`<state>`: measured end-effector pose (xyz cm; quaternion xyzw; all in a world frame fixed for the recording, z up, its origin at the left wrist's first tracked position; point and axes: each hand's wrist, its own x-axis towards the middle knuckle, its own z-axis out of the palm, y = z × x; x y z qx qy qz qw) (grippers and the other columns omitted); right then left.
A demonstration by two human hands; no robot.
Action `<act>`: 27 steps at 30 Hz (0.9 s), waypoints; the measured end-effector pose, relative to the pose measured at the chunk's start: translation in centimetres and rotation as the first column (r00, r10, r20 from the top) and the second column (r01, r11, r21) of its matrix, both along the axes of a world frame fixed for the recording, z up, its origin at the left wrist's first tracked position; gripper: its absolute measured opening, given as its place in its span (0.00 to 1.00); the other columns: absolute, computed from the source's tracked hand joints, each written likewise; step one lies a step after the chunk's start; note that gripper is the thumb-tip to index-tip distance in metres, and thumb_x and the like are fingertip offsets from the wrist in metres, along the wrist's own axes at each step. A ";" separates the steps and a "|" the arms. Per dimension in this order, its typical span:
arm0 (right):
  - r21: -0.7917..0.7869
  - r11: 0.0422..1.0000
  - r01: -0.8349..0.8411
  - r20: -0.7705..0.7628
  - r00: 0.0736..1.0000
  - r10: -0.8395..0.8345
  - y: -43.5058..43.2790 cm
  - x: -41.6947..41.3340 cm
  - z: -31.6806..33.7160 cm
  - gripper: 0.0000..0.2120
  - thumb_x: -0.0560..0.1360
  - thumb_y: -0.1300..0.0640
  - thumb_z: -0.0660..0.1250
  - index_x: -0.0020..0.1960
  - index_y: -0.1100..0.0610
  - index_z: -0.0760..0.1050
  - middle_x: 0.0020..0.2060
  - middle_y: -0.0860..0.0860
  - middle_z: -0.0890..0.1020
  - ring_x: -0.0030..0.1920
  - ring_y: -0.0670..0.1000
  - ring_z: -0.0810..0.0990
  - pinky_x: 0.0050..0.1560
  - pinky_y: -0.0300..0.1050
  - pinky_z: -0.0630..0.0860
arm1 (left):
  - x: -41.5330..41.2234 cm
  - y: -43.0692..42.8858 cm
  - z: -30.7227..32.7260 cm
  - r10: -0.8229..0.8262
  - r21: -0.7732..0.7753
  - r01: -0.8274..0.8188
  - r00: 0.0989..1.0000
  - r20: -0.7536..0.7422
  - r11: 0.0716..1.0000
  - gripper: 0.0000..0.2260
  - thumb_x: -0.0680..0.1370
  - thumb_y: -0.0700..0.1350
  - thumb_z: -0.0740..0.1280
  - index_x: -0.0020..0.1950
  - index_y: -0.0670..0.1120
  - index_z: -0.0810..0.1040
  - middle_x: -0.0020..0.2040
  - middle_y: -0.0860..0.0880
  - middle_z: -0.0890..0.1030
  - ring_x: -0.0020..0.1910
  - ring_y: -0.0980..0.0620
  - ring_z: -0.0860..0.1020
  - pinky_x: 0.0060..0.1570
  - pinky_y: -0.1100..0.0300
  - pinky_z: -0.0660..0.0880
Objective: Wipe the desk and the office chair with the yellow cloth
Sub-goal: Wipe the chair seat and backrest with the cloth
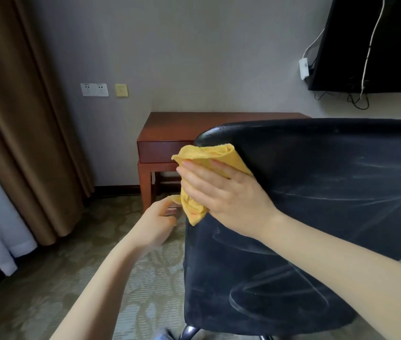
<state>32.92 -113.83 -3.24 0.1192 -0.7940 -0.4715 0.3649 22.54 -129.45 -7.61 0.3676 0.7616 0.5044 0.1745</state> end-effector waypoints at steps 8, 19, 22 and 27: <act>-0.017 0.999 -0.042 0.148 0.988 0.044 5.1 4.6 -2.5 0.24 0.81 0.65 0.50 0.75 0.54 0.60 0.74 0.51 0.60 0.74 0.51 0.59 0.74 0.53 0.53 | 2.6 -0.2 4.0 0.063 0.228 -0.053 0.997 -0.038 0.972 0.26 0.77 0.31 0.59 0.70 0.55 0.67 0.68 0.55 0.71 0.67 0.52 0.70 0.65 0.58 0.68; -0.183 0.983 -0.018 -0.191 0.981 -0.017 7.6 11.1 3.9 0.26 0.77 0.61 0.63 0.72 0.47 0.63 0.71 0.49 0.64 0.68 0.55 0.66 0.68 0.56 0.59 | 5.6 1.7 5.5 0.018 0.368 -0.014 1.000 -0.008 0.930 0.25 0.74 0.67 0.45 0.70 0.67 0.61 0.68 0.67 0.67 0.70 0.64 0.64 0.73 0.56 0.58; -0.212 0.974 -0.076 -0.319 0.948 0.004 5.2 8.5 6.4 0.23 0.78 0.56 0.63 0.72 0.46 0.64 0.71 0.50 0.66 0.70 0.57 0.66 0.71 0.57 0.54 | 5.6 1.7 5.5 -0.006 0.380 0.001 1.000 0.013 0.925 0.28 0.71 0.69 0.44 0.69 0.67 0.64 0.67 0.67 0.71 0.68 0.65 0.67 0.67 0.65 0.62; -0.186 0.979 -0.082 -0.358 0.934 0.010 2.3 4.4 5.8 0.21 0.80 0.50 0.60 0.73 0.47 0.65 0.71 0.50 0.69 0.72 0.55 0.65 0.70 0.60 0.53 | 5.6 1.8 5.5 0.035 0.409 -0.060 0.997 0.068 0.911 0.31 0.71 0.69 0.44 0.70 0.62 0.66 0.66 0.67 0.71 0.66 0.65 0.68 0.66 0.66 0.64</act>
